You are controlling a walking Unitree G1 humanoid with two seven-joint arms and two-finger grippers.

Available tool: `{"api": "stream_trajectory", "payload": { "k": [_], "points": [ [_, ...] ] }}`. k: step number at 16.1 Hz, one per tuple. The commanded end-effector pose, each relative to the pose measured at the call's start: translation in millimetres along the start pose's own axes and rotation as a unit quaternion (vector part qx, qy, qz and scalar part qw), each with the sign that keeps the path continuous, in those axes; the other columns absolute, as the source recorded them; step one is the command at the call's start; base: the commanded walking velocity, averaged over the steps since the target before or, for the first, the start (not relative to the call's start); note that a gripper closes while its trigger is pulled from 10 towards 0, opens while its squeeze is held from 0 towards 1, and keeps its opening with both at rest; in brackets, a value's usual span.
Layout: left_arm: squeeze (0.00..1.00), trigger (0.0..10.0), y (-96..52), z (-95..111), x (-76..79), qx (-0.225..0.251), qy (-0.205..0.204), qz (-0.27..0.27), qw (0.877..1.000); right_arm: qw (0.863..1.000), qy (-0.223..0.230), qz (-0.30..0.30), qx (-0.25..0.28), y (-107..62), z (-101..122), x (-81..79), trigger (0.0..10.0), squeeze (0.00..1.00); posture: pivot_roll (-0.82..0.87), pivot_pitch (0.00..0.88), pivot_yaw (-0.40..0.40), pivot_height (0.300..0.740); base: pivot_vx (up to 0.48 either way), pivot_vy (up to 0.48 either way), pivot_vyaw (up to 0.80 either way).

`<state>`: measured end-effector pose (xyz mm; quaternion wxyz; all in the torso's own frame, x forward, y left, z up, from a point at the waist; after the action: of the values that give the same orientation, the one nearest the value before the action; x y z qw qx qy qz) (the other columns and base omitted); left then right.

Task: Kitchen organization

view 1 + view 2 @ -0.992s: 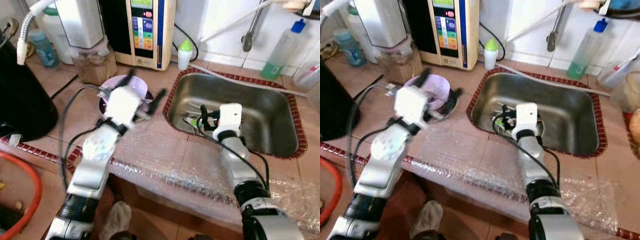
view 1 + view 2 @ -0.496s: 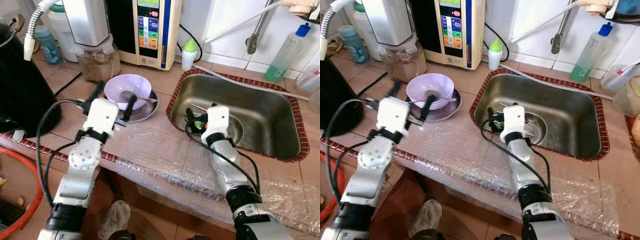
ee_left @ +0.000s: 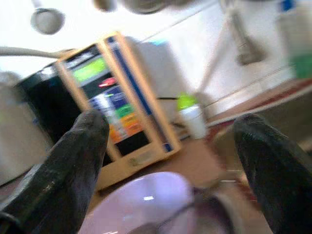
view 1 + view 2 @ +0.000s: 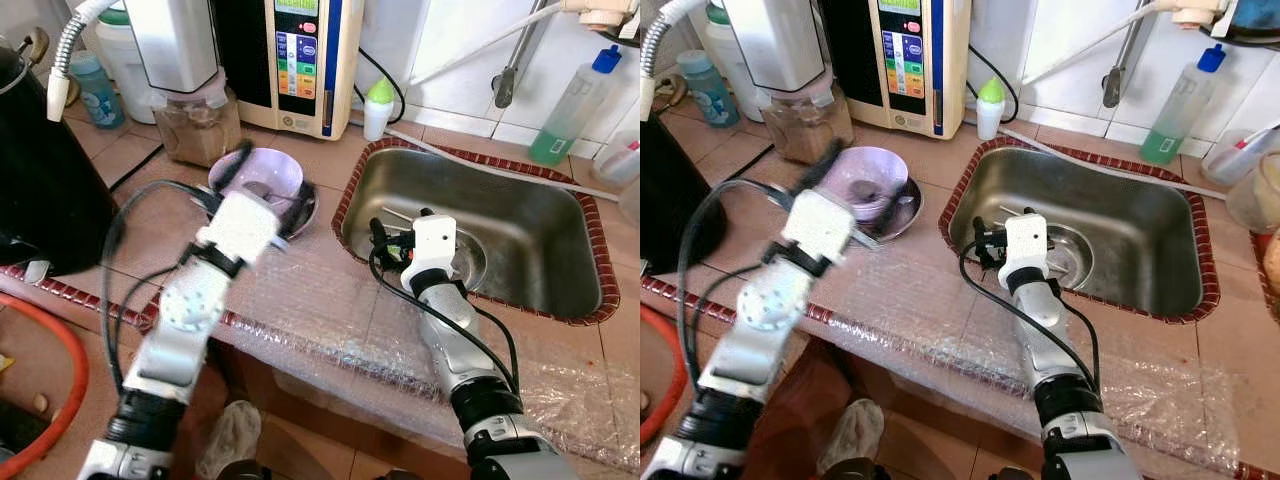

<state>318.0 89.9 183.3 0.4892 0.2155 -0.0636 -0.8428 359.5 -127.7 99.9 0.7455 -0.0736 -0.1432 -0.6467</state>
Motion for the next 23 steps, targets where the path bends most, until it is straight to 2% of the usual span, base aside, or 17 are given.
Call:
{"api": "stream_trajectory", "payload": {
  "k": [1, 4, 6, 7, 8, 13, 14, 17, 19, 21, 23],
  "points": [
    [0.0, 10.0, 0.1, 2, 17.7, 0.009, 0.003, -0.054, 0.999, 1.0, 0.003, -0.001, 0.001, -0.3, 2, 1.2, 10.0, 0.0, 0.05, 0.0, 0.018, 0.74, 0.0, 0.0, 0.0],
    [0.0, 10.0, 1.4, -10, 30.7, -0.013, 0.016, -0.096, 0.995, 1.0, 0.006, 0.007, 0.001, -0.7, 2, -1.8, 10.0, 0.0, 0.05, 0.0, 0.019, 0.74, 0.0, 0.0, 0.0],
    [0.0, 10.0, 1.2, -17, 26.3, -0.024, 0.026, -0.085, 0.996, 1.0, 0.015, 0.027, 0.005, -2.7, 3, -6.8, 10.0, 0.0, 0.04, 0.0, 0.021, 0.74, 0.0, 0.0, 0.0],
    [0.0, 10.0, 1.3, -23, 20.7, -0.03, 0.032, -0.073, 0.996, 0.998, 0.036, 0.056, 0.01, -7.5, 5, -13.5, 10.0, 0.0, 0.03, 0.004, 0.026, 0.74, 0.0, 0.0, 0.0],
    [0.0, 10.0, 2.7, -30, 15.4, -0.039, 0.037, -0.07, 0.996, 0.991, 0.067, 0.107, 0.034, -18.2, 13, -22.0, 10.0, 0.0, 0.02, 0.015, 0.032, 0.74, 0.0, 0.0, 0.0],
    [0.0, 10.0, 14.9, -37, 3.0, -0.043, 0.047, -0.062, 0.996, 0.968, 0.115, 0.208, 0.075, -42.1, 33, -35.1, 10.0, 0.0, -0.01, 0.028, 0.055, 0.74, 0.0, 0.0, 0.0],
    [0.0, 0.0, 18.4, -38, 3.1, -0.043, 0.037, -0.065, 0.996, 0.96, 0.12, 0.236, 0.086, -46.9, 41, -39.5, 10.0, 0.0, -0.01, 0.028, 0.058, 0.74, 0.0, 0.0, 0.0],
    [0.0, 0.0, 21.7, -43, 3.3, -0.048, 0.037, -0.069, 0.996, 0.946, 0.134, 0.278, 0.099, -51.5, 53, -48.1, 10.0, 0.0, -0.01, 0.024, 0.059, 0.74, 0.0, 0.0, 0.0],
    [0.0, 0.0, 22.4, -49, 1.2, -0.059, 0.044, -0.069, 0.995, 0.925, 0.132, 0.344, 0.098, -61.9, 59, -60.6, 10.0, 0.0, 0.0, 0.023, 0.054, 0.74, 0.0, 0.0, 0.0],
    [0.0, 0.0, 22.2, -50, -1.4, -0.059, 0.042, -0.064, 0.995, 0.918, 0.128, 0.362, 0.099, -65.4, 60, -61.6, 10.0, 0.0, 0.0, 0.022, 0.05, 0.74, 0.0, 0.0, 0.0],
    [0.0, 0.0, 21.8, -51, -2.9, -0.058, 0.039, -0.062, 0.996, 0.92, 0.126, 0.358, 0.094, -63.3, 60, -58.1, 10.0, 0.0, 0.0, 0.018, 0.047, 0.74, 0.0, 0.0, 0.0]
  ]
}}
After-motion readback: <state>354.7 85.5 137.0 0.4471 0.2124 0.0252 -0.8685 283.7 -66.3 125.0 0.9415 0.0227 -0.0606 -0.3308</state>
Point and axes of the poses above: a point about 5 cm out from each wrist's last joint towards the gripper, its own y axis pointing out of the wrist towards the gripper, its own z axis along the axis of the wrist's last joint, x = y × z, the point moved 3 cm from there along y, pointing out of the wrist towards the gripper, and after that the axes turned 13 degrees about -y, right-handed, at the moved point
